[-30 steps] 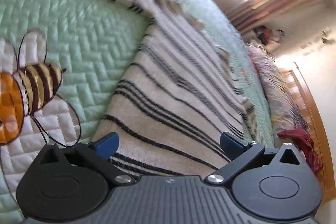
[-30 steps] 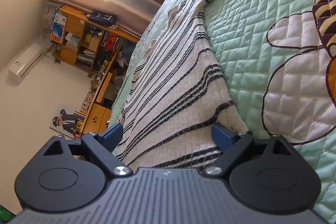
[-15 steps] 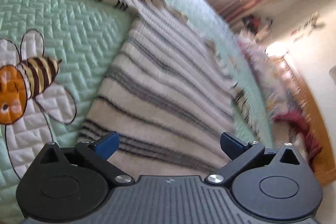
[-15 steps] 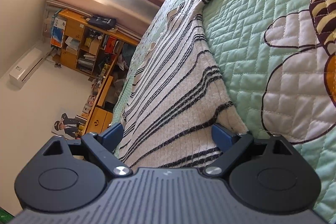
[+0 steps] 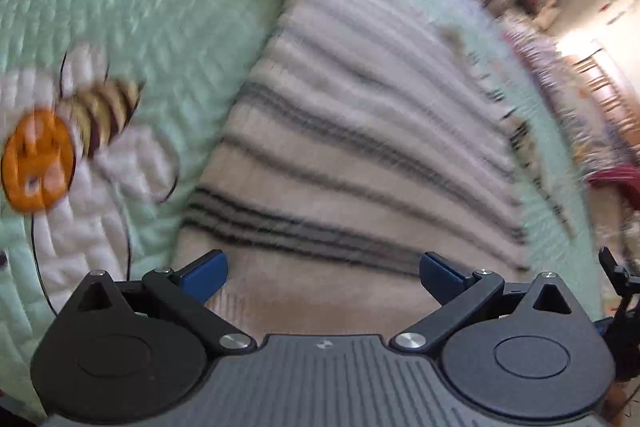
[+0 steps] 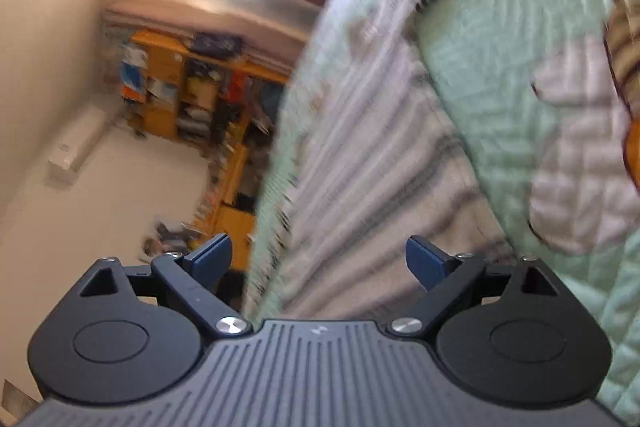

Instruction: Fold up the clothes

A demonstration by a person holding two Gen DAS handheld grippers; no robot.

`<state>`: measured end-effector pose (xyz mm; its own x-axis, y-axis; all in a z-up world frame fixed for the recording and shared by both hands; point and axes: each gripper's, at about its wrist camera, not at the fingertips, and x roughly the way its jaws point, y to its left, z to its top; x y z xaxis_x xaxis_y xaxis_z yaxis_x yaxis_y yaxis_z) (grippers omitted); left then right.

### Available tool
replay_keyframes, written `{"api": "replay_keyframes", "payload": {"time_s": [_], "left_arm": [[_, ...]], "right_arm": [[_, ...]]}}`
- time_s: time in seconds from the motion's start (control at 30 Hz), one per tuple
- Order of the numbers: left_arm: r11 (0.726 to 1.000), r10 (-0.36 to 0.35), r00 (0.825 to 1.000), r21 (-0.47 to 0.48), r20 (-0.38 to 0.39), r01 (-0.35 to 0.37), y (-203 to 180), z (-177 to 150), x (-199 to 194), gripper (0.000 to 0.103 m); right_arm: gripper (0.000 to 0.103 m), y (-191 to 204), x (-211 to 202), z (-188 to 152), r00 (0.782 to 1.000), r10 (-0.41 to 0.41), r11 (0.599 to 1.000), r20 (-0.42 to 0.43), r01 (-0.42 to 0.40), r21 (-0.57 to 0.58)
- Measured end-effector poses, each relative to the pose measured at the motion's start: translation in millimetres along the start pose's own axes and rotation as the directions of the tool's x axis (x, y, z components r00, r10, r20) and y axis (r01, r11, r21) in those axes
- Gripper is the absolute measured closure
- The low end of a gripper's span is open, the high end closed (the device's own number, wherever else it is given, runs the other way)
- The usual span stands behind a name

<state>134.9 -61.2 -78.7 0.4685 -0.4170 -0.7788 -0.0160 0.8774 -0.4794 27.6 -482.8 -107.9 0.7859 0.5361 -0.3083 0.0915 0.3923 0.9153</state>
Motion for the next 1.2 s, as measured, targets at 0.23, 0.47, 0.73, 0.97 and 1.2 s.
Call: {"api": "replay_keyframes", "payload": {"time_s": [0.23, 0.47, 0.73, 0.97, 1.2], "left_arm": [[1.0, -0.015, 1.0, -0.026, 0.002, 0.015, -4.1, 4.7, -13.2, 0.001], [0.999, -0.053, 0.999, 0.004, 0.001, 0.053, -7.9, 5.1, -2.1, 0.001], [0.994, -0.105, 0.994, -0.025, 0.042, 0.106, -15.1, 25.4, -18.5, 0.001], [0.993, -0.058, 0.998, -0.104, 0.009, 0.059, -11.0, 61.3, 19.8, 0.001], [0.998, -0.033, 0.999, -0.057, -0.027, 0.032, -22.3, 35.2, 11.1, 0.001]], "right_arm": [[0.014, -4.2, -2.2, -8.1, 1.0, -0.022, 1.0, 0.005, 0.022, 0.019], [0.013, -8.0, 3.0, -16.2, 1.0, -0.009, 0.999, -0.012, 0.01, 0.044], [0.012, -14.5, 6.6, -19.3, 1.0, -0.027, 0.998, -0.009, 0.028, 0.064], [0.012, -12.4, 10.9, -17.5, 0.999, -0.032, 0.998, -0.003, 0.032, 0.054], [0.008, -7.3, 13.6, -17.7, 0.998, -0.055, 0.997, -0.004, 0.055, 0.054]]}}
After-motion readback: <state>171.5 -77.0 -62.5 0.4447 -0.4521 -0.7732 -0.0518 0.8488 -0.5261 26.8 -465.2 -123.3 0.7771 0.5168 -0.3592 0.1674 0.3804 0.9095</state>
